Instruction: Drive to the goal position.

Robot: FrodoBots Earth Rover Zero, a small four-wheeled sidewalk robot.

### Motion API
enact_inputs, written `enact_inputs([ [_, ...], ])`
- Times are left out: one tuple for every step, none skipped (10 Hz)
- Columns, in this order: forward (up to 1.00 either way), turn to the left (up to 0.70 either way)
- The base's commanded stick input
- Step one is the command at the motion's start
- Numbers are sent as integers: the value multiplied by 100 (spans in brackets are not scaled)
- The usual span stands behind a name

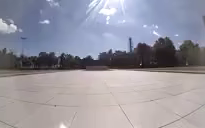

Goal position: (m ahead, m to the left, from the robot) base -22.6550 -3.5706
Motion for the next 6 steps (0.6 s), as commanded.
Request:
enact_inputs([
  [5, 0],
  [5, 0],
  [5, 0],
  [5, 0],
  [5, 0],
  [5, 0],
])
